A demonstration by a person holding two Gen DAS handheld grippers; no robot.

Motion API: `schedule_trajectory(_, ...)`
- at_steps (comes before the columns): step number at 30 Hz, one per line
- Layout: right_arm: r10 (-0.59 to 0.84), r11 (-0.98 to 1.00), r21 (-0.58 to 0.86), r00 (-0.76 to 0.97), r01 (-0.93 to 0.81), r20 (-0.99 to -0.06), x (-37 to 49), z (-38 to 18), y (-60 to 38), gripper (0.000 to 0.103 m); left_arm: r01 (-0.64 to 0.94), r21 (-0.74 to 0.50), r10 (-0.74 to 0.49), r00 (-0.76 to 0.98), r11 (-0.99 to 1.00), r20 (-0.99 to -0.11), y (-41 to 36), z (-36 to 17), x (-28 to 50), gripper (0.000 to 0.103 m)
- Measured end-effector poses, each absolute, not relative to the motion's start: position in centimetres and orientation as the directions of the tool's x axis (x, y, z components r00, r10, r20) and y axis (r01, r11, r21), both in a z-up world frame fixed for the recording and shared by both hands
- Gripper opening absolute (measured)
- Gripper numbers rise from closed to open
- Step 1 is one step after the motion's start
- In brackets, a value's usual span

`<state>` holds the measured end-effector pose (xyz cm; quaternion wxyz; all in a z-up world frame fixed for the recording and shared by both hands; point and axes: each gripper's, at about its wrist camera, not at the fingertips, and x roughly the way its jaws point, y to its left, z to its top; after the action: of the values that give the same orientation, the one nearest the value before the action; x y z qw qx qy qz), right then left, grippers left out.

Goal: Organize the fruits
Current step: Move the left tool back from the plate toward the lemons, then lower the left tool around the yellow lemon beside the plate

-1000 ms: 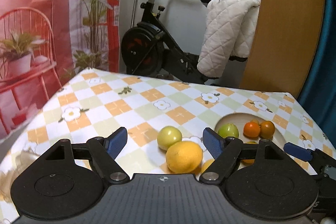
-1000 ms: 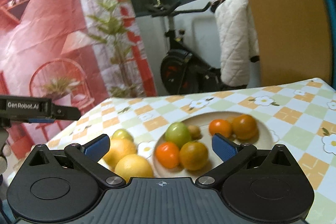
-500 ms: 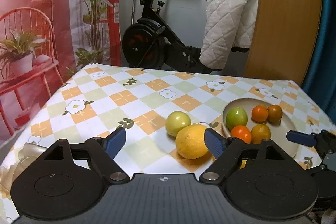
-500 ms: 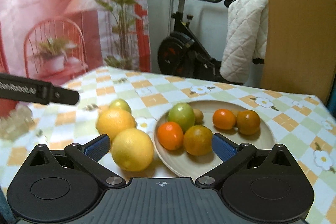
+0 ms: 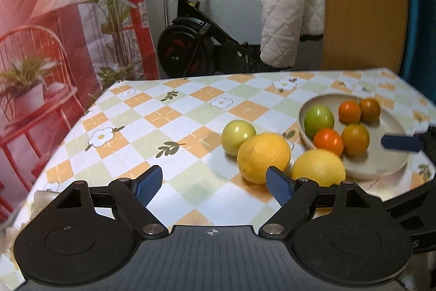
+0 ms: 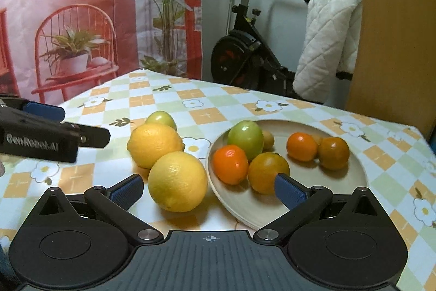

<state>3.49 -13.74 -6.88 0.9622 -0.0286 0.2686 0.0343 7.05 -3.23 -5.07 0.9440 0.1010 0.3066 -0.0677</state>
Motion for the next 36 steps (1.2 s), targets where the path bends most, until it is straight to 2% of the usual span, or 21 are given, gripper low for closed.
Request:
schedule_trajectory(7, 0.022, 0.992, -0.096, 0.88, -0.076, -0.475, 3.1, -6.6, -13.0, 0.099, 0.199, 0.147, -0.07, 0.793, 0.969, -0.606, -2.5, -5.7, 7.2, 0.085)
schedule_trajectory(15, 0.05, 0.993, -0.072, 0.87, -0.097, -0.49, 3.3, -6.7, -13.1, 0.1, 0.169, 0.019, -0.121, 0.776, 0.985, -0.618, -0.5, -5.9, 7.8, 0.085)
schedule_trajectory(24, 0.066, 0.993, -0.051, 0.844, -0.11, -0.533, 3.8, -6.9, -13.3, 0.103, 0.198, 0.027, -0.142, 0.782, 0.98, -0.607, -0.9, -6.0, 7.7, 0.085)
schedule_trajectory(29, 0.075, 0.992, -0.054, 0.873, -0.115, -0.482, 3.3, -6.4, -13.1, 0.103, 0.232, -0.016, -0.195, 0.774, 0.973, -0.602, -0.6, -6.2, 7.7, 0.085)
schedule_trajectory(36, 0.096, 0.989, -0.048, 0.865, -0.137, -0.492, 3.5, -6.3, -12.9, 0.103, 0.281, -0.083, -0.275, 0.767, 0.956, -0.579, -0.5, -6.5, 7.8, 0.085)
